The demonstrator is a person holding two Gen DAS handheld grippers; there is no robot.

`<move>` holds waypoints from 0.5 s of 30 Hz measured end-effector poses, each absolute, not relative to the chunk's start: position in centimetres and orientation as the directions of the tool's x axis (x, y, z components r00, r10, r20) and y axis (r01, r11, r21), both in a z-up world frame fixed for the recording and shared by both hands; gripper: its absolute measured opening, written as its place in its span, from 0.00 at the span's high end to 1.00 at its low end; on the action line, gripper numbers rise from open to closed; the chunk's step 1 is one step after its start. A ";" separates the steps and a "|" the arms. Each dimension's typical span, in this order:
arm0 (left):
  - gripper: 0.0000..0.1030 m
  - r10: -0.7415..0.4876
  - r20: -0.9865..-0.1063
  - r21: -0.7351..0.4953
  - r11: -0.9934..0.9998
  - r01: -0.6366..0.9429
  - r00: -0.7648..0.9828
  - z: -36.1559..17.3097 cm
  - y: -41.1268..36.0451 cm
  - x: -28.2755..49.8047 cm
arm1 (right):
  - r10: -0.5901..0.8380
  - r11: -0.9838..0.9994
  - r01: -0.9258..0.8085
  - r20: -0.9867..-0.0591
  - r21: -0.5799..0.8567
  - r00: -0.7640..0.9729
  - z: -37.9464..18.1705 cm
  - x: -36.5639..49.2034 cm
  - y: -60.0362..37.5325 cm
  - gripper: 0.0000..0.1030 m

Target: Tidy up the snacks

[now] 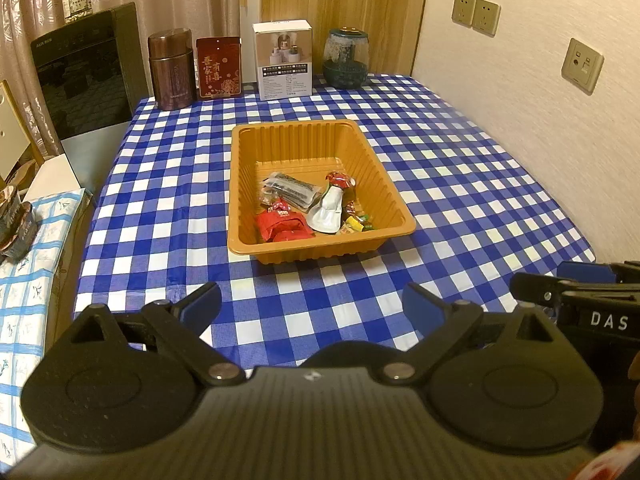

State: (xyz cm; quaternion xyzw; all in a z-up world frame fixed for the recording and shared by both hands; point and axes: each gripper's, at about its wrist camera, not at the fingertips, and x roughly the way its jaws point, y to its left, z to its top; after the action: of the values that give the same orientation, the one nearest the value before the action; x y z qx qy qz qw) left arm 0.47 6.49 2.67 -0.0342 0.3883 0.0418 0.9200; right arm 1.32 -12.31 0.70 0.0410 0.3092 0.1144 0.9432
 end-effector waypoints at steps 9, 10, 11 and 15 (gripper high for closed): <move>0.06 0.050 -0.717 -0.031 0.994 -0.103 0.696 2.7 6.5 0.5 | 0.241 0.970 -0.190 -0.574 0.148 0.783 0.7 1.3 -12.3 0.37; 0.06 0.050 -0.717 -0.030 0.994 -0.103 0.695 2.7 6.5 0.4 | 0.241 0.971 -0.190 -0.573 0.148 0.783 0.7 1.3 -12.3 0.37; 0.06 0.051 -0.717 -0.030 0.994 -0.104 0.696 2.7 6.5 0.5 | 0.241 0.970 -0.191 -0.574 0.147 0.782 0.7 1.3 -12.3 0.37; 0.06 0.050 -0.717 -0.030 0.994 -0.103 0.695 2.7 6.5 0.5 | 0.242 0.970 -0.191 -0.574 0.147 0.782 0.7 1.3 -12.3 0.37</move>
State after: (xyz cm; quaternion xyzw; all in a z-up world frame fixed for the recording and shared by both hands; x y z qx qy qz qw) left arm 0.46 6.48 2.73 -0.0338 0.3881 0.0415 0.9201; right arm 1.33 -12.35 0.68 0.0405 0.3094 0.1148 0.9431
